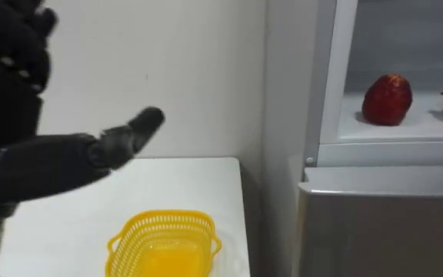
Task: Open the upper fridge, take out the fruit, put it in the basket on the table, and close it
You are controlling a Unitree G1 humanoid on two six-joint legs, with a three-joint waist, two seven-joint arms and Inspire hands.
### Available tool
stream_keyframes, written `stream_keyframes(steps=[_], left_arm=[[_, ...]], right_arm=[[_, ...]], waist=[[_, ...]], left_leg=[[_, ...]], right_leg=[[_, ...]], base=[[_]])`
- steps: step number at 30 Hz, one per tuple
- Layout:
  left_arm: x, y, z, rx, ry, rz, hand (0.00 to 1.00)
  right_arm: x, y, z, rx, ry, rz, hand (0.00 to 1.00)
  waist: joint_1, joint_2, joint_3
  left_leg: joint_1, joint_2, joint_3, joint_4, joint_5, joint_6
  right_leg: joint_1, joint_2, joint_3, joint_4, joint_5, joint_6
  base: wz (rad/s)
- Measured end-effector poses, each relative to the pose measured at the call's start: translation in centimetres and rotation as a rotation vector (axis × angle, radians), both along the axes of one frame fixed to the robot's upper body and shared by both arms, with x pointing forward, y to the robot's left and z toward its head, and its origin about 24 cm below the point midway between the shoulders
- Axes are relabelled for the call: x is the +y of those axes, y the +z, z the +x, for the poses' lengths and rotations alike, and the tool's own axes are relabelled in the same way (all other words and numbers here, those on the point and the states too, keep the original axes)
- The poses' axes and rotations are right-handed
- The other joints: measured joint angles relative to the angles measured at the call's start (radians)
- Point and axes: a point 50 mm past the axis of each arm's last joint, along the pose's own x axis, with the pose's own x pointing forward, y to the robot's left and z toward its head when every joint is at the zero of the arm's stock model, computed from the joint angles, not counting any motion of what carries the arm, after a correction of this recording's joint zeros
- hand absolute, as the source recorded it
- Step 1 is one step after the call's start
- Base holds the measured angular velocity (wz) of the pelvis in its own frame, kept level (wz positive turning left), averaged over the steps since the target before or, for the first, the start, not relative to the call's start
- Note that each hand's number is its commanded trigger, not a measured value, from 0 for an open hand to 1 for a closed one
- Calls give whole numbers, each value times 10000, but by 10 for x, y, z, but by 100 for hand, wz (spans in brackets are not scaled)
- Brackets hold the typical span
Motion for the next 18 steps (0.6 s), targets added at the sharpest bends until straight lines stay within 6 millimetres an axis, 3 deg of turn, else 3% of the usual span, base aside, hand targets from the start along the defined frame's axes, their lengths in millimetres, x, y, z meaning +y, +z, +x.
stream_keyframes(steps=[9,18], left_arm=[[40,-3,-21,-599,2660,-1436,0],[41,-6,-22,-384,2331,-1364,0]], right_arm=[[-4,1,-10,264,-545,56,0],[-4,1,-10,374,-486,329,0]], waist=[[260,50,62],[328,19,16]], left_leg=[[-76,-42,-104,176,21,-30],[-263,-125,-413,230,72,-19]], right_leg=[[-13,-51,-94,32,-73,-45],[-5,-127,-465,48,-70,-48]], base=[[1],[12]])
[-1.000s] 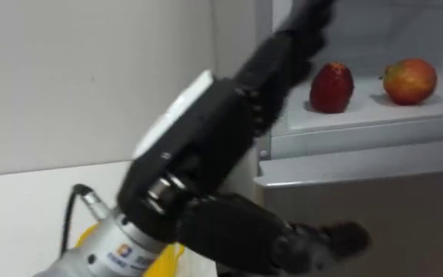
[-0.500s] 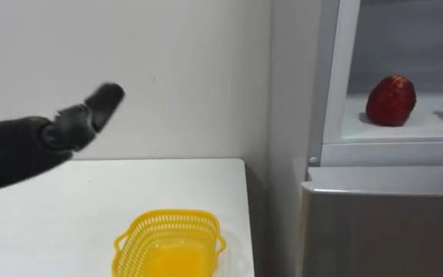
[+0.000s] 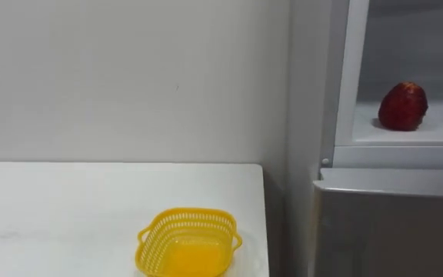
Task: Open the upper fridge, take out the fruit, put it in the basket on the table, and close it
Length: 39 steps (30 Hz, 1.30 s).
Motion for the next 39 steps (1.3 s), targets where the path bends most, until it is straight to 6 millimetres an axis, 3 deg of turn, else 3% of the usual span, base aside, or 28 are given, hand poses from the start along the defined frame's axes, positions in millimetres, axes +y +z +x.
stream_keyframes(steps=[5,11,15,17,27,31,36,39], left_arm=[[-15,-5,9,521,-1462,376,0],[-50,-16,26,1424,-3962,987,0],[-68,-22,34,1951,-5237,1389,0],[-85,-23,39,2105,-6277,1855,0],[-132,-10,50,1837,-9549,3484,0],[-153,-9,50,1982,-10742,4663,0],[-177,-10,51,2101,-12054,5360,0],[-194,-5,47,1770,-12848,5755,0]], right_arm=[[1,0,2,30,90,195,0],[3,-1,15,-93,773,217,0],[3,-1,21,-185,901,253,0],[3,-1,25,-164,908,273,0],[2,-1,32,7,1064,390,0],[3,0,43,-198,1339,337,0],[2,0,47,-130,1360,253,0],[3,0,53,-181,1596,176,0]], waist=[[-148,-50,-8],[-570,-54,56],[-1096,-12,89],[-1290,-30,108],[-2058,-45,116],[-2594,-35,114],[-2943,48,97],[-3189,167,156]], left_leg=[[-50,-33,2,13,2,5],[-35,-29,140,11,2,5],[-111,-30,158,-5,2,5],[-104,-21,205,-4,2,5],[-99,16,643,-28,2,5],[-42,35,717,-65,2,5],[-26,54,799,-59,1,5],[-96,61,808,-61,1,5]], right_leg=[[-12,-25,-4,-29,-17,29],[-26,-23,134,-44,-20,33],[-151,-24,180,-34,-20,34],[-168,-16,280,-29,-20,33],[-276,8,651,-9,-15,32],[-251,28,769,-12,-6,30],[-275,47,827,-29,3,18],[-355,48,857,-27,29,15]], base=[[0],[-5],[-1],[-8],[-13],[-4],[-4],[-2]])
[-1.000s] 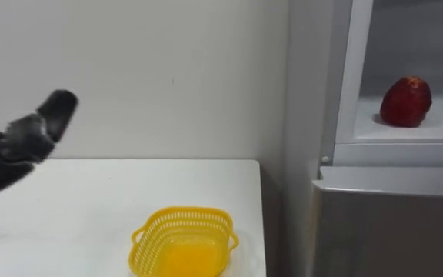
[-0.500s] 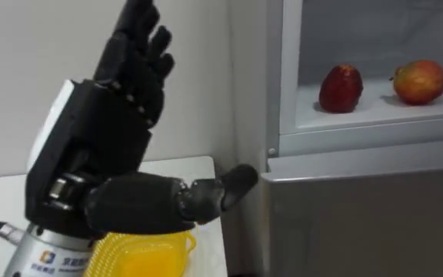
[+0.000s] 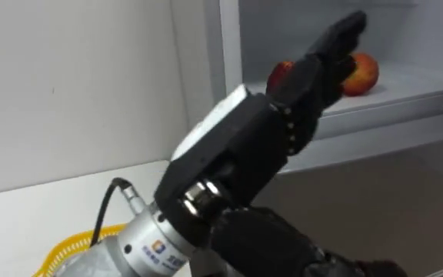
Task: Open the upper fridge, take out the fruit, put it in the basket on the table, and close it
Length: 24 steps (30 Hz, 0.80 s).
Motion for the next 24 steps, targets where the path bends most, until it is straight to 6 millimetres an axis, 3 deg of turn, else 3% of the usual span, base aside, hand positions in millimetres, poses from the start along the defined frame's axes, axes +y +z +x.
stream_keyframes(steps=[9,18,24], left_arm=[[-26,7,-13,-556,-1669,309,0],[-52,20,-17,-868,-2974,549,0],[-64,21,-18,-650,-3524,516,0]], right_arm=[[-8,3,9,-60,173,-60,0],[-7,4,20,-323,597,-65,0],[-7,5,28,-604,435,-74,0]], waist=[[-500,168,-24],[-635,209,-53],[-1051,199,-47]], left_leg=[[-9,78,465,-1,0,-1],[-61,98,429,-2,0,-1],[-17,131,449,-8,-2,-4]], right_leg=[[-223,80,276,-3,29,-36],[-190,80,250,10,42,-44],[-152,95,262,2,42,-44]], base=[[-11],[1],[-2]])
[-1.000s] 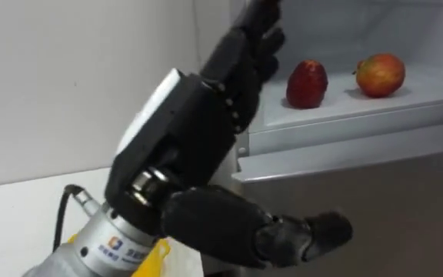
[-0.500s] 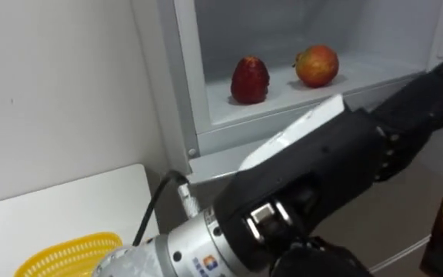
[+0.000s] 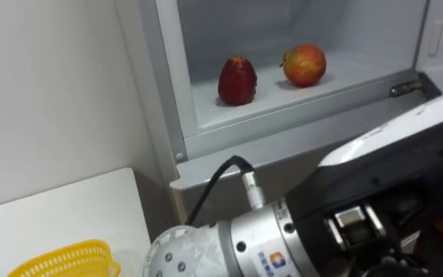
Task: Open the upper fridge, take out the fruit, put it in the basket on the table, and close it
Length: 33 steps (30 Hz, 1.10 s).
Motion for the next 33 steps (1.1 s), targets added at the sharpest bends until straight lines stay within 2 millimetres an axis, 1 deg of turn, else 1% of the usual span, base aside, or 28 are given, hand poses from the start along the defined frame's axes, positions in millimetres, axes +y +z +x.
stream_keyframes(steps=[5,7,8,9,12,15,17,18,20,23,24,26,27,29,31,32,33], left_arm=[[-6,-1,-1,334,-366,-106,0],[-11,-1,-3,502,-574,-157,0],[-13,-1,-5,529,-654,-220,0],[-13,0,-5,537,-668,-238,0],[-13,0,-4,593,-585,-278,0],[-14,2,-3,515,-528,-260,0],[-15,1,-2,608,-472,-234,0],[-16,0,-1,639,-366,-233,0],[-16,2,0,516,-157,-219,0],[-16,4,1,284,130,-168,0],[-16,3,2,201,275,-148,0],[-15,3,2,210,336,-125,0],[-13,1,3,261,427,-83,0],[-8,-5,5,343,666,71,0],[-1,-9,7,5,1229,344,0],[3,-10,8,-97,1467,371,0],[10,-11,11,-164,1912,404,0]], right_arm=[[1,0,4,-143,20,-73,0],[2,1,8,-244,85,-103,0],[1,1,8,-270,85,-150,0],[1,1,8,-277,96,-182,0],[2,0,4,-100,297,-241,0],[2,-1,0,26,328,-223,0],[2,-1,-4,103,308,-209,0],[2,-1,-4,145,359,-186,0],[2,-1,-2,161,591,-166,0],[2,-1,-1,150,681,-205,0],[2,-1,-1,106,649,-192,0],[2,0,1,41,593,-170,0],[2,0,1,22,595,-178,0],[1,0,1,30,575,-243,0],[0,0,2,3,595,-321,0],[0,0,2,-39,549,-324,0],[-1,1,3,-84,427,-325,0]], waist=[[-129,1,0],[-292,11,-7],[-313,42,-27],[-311,49,-29],[-310,110,-65],[-327,168,-52],[-335,170,-46],[-330,170,-45],[-299,165,-31],[-249,136,-10],[-197,107,10],[-31,35,88],[68,-11,143],[175,-29,157],[593,-27,157],[663,-27,157],[863,-30,157]], left_leg=[[-35,6,23,2,-1,-1],[-193,4,21,10,-1,-2],[-289,1,22,15,-1,-2],[-307,2,24,14,-1,-2],[-283,3,52,13,-1,-2],[-177,-4,53,-23,-1,-2],[22,3,69,-140,-1,-2],[79,9,161,-171,-1,-2],[45,5,267,-169,-1,-2],[61,5,269,-169,-1,-2],[80,6,267,-169,-1,-2],[142,5,268,-170,-1,-2],[174,8,261,-170,-1,-2],[168,7,261,-168,-1,-2],[76,0,264,-166,0,-3],[56,-4,252,-165,1,-3],[45,-5,242,-168,1,-3]], right_leg=[[-66,8,25,1,1,-2],[-188,5,-1,1,4,-6],[-275,6,25,3,8,-11],[-307,6,45,6,10,-14],[-356,34,248,20,23,-20],[-330,40,390,15,33,-22],[-209,61,435,-3,32,-22],[-177,74,460,-3,32,-22],[-212,65,478,-6,33,-20],[-213,55,490,1,34,-18],[-201,58,482,10,35,-18],[-171,70,487,14,35,-18],[-128,76,465,14,40,-24],[-143,87,435,8,40,-25],[-265,88,464,9,40,-24],[-267,85,446,8,44,-18],[-268,79,412,16,50,-11]], base=[[-3],[9],[7],[-7],[-17],[-15],[-14],[-12],[-8],[0],[0],[-5],[3],[6],[0],[4],[10]])
